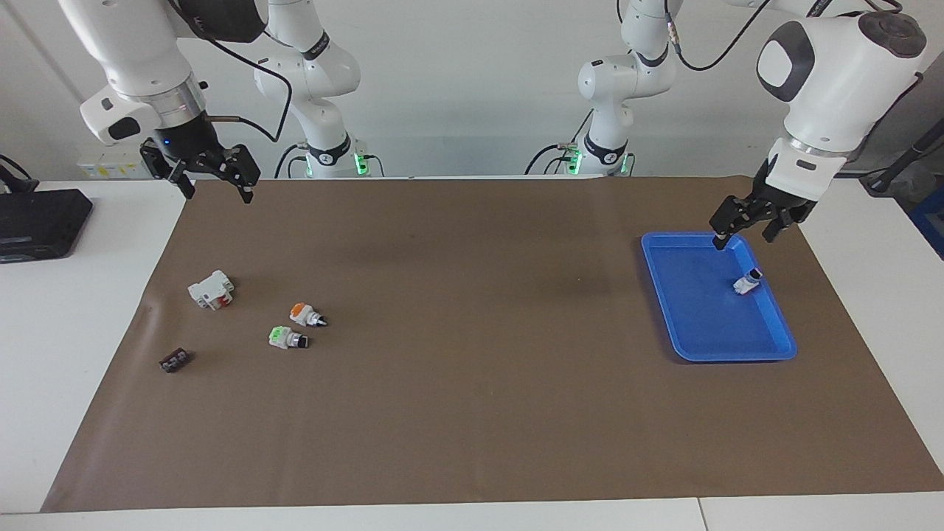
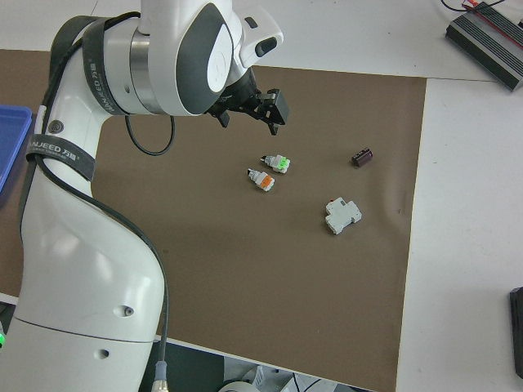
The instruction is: Turn and place switch with both arms
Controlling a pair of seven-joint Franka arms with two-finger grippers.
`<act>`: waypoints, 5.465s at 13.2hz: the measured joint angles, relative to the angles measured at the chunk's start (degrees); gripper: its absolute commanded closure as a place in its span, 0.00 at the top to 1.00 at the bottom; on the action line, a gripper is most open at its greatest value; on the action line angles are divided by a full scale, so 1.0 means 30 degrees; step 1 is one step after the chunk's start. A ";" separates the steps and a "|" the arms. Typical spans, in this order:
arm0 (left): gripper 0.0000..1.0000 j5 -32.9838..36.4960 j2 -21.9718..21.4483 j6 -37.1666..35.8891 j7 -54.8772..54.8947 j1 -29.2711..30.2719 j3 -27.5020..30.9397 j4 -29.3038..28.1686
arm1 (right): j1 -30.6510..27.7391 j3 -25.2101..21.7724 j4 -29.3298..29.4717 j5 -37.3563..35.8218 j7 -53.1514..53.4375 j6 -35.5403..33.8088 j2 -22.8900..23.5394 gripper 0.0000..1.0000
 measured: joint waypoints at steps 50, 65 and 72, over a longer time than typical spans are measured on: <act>1.00 0.0000 -0.0117 0.0000 0.0000 0.0000 0.0000 -0.0018 | -0.2649 -0.0225 -0.6418 1.5123 1.4774 1.3045 0.8034 0.91; 1.00 0.0000 -0.0129 0.0000 0.0000 0.0000 0.0000 -0.0018 | -0.2124 -0.0255 -0.6936 1.4646 1.3883 1.4386 0.8380 0.80; 1.00 0.0000 -0.0130 0.0000 0.0000 0.0000 0.0000 -0.0018 | -0.1977 -0.0368 -0.6934 1.4647 1.6680 1.5142 0.8358 0.87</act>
